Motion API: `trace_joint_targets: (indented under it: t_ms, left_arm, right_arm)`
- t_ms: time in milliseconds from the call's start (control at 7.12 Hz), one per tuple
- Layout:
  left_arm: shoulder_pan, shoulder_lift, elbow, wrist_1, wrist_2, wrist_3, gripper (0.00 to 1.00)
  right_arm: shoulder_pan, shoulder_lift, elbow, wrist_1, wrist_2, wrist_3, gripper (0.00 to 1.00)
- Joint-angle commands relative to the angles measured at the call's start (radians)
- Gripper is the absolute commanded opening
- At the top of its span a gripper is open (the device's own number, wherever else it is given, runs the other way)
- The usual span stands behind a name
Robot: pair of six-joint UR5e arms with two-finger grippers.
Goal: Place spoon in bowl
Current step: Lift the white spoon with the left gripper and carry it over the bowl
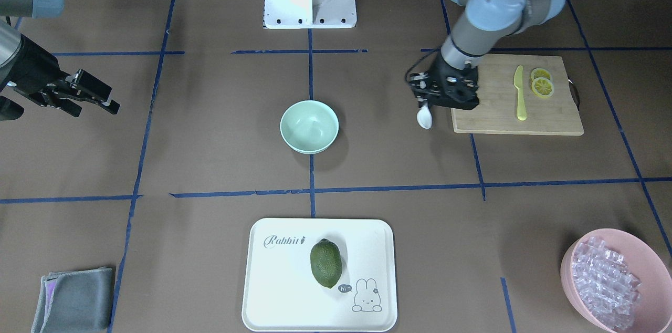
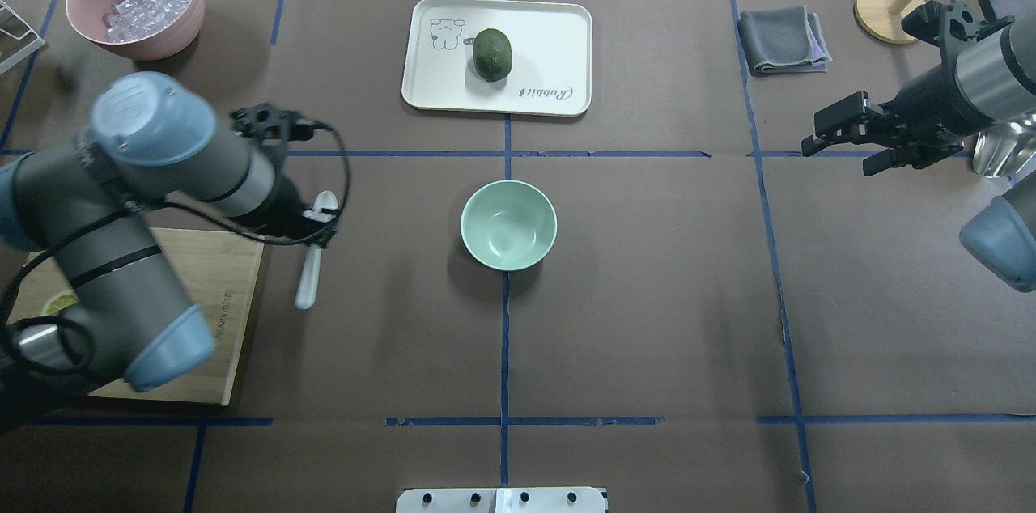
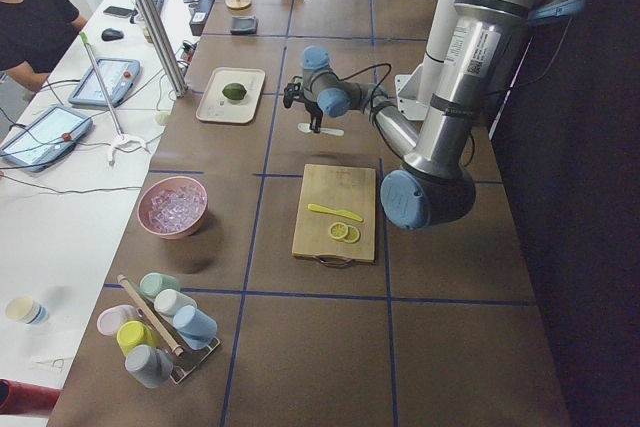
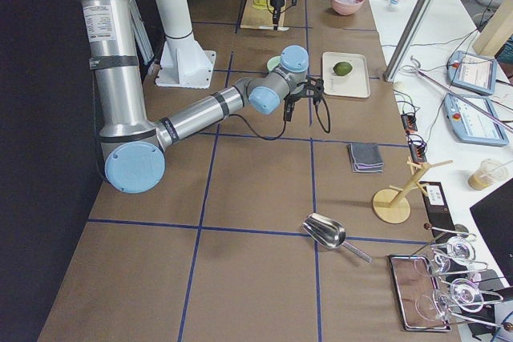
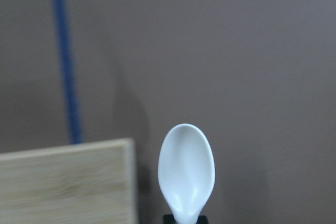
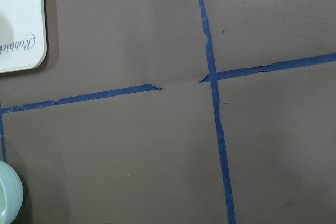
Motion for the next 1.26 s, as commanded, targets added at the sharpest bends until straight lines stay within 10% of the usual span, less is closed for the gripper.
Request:
trace_joint_targets:
  t_ms: [0,281,1123]
  left_arm:
    - [0.054,-0.253,0.135,0.095,0.029,-0.005,0.0]
    - [0.1,-0.409,0.312,0.089,0.104,-0.006,0.01]
    - [0.131,-0.48,0.4,0.081,0.104,-0.015,0.14]
  right_arm:
    - [0.0,0.002,-0.001,0.0,0.0,-0.004,1.0]
    - [-0.003,0.003,-0.005,0.0,-0.001,-0.007,1.0]
    - [-0.014,0.02,-0.025,0.002,-0.001,-0.005,1.0]
